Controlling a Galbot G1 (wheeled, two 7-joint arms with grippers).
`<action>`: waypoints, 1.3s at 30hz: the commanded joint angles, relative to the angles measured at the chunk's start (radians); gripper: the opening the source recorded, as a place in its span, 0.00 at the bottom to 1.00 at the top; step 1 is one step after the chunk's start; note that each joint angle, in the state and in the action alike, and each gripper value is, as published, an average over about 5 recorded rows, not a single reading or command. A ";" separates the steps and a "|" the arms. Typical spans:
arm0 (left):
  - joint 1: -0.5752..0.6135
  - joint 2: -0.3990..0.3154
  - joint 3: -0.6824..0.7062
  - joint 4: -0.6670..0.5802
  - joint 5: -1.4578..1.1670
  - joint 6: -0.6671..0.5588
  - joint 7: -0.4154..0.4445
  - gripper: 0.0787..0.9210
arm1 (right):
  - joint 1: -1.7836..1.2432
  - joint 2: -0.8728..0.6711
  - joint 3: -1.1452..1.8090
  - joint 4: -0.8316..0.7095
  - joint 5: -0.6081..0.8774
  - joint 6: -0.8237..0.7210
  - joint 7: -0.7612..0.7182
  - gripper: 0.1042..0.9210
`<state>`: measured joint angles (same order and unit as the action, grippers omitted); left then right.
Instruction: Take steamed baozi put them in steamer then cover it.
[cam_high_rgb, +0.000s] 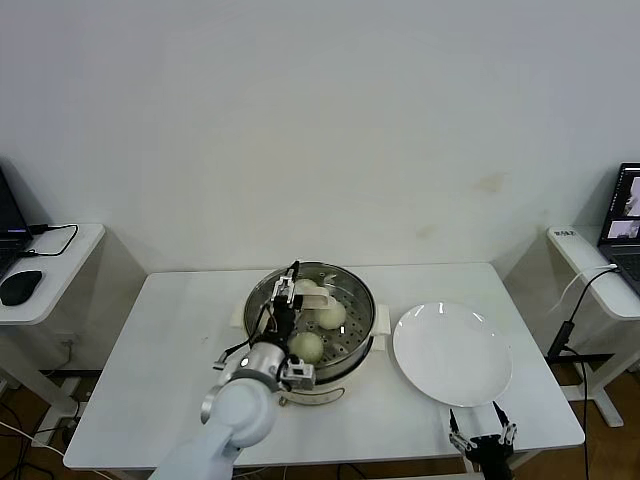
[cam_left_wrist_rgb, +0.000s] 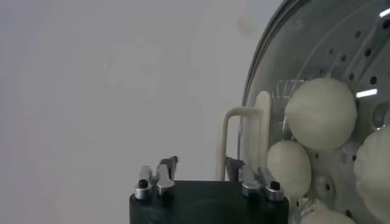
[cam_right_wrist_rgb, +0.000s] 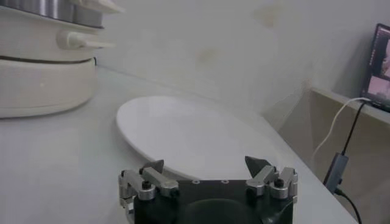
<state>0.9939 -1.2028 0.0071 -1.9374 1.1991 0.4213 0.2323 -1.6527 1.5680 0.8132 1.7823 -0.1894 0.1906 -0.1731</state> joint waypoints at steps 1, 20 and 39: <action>0.209 0.079 -0.071 -0.243 -0.177 -0.023 -0.073 0.83 | -0.002 -0.001 -0.002 0.002 -0.001 0.002 0.000 0.88; 0.805 -0.067 -0.622 -0.286 -1.363 -0.458 -0.432 0.88 | -0.034 -0.076 -0.085 0.031 0.098 0.043 0.004 0.88; 0.887 -0.166 -0.614 -0.117 -1.439 -0.647 -0.407 0.88 | -0.043 -0.140 -0.165 0.071 0.173 0.055 -0.012 0.88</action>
<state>1.7990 -1.3229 -0.5604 -2.1049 -0.1072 -0.1379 -0.1620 -1.6925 1.4545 0.6901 1.8363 -0.0623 0.2556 -0.1795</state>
